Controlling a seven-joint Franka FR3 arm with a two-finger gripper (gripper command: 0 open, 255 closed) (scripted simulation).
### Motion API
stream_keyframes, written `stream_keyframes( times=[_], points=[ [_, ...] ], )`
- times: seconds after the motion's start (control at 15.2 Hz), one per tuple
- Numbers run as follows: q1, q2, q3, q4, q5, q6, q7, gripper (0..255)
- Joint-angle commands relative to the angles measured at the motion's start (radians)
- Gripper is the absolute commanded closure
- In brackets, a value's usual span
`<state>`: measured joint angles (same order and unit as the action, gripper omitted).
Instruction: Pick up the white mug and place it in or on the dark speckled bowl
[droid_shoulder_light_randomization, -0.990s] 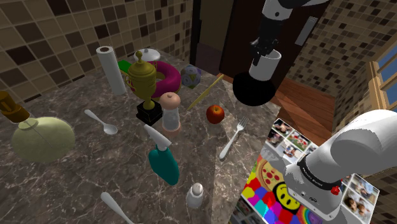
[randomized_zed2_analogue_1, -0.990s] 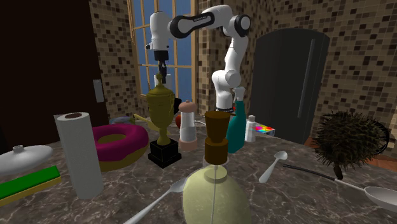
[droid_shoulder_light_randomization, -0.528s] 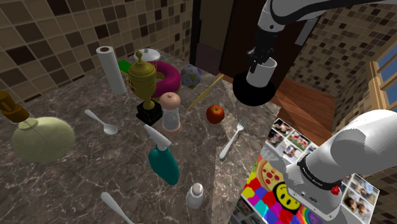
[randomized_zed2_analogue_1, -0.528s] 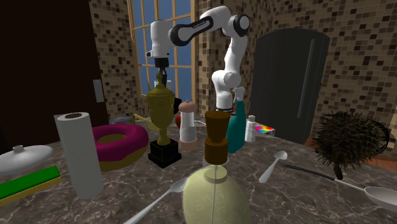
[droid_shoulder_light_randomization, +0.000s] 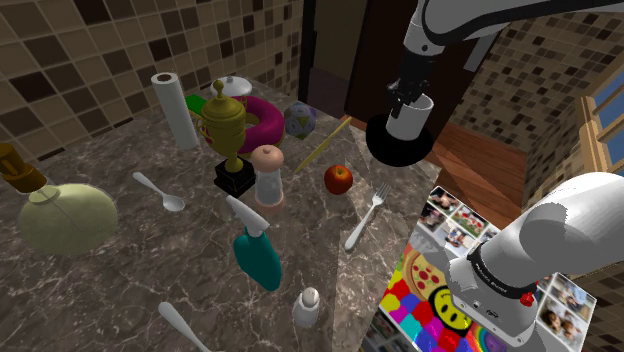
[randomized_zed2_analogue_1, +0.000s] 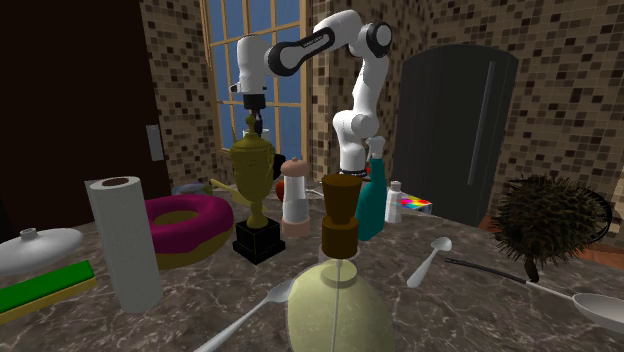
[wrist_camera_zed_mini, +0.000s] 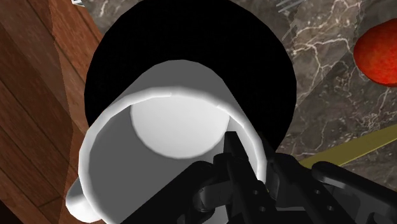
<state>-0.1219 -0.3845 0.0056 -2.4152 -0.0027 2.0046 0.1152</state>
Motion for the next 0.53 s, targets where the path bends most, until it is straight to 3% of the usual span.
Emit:
stream_keyframes(
  times=[0.0,0.07,0.4,0.46],
  points=[
    [0.0,0.0,0.0,0.0,0.0,0.0,0.0,255],
    [0.0,0.0,0.0,0.0,0.0,0.0,0.0,0],
    [0.0,0.0,0.0,0.0,0.0,0.0,0.0,0],
    [0.0,-0.009,0.0,0.027,0.0,-0.035,0.0,0]
  ],
)
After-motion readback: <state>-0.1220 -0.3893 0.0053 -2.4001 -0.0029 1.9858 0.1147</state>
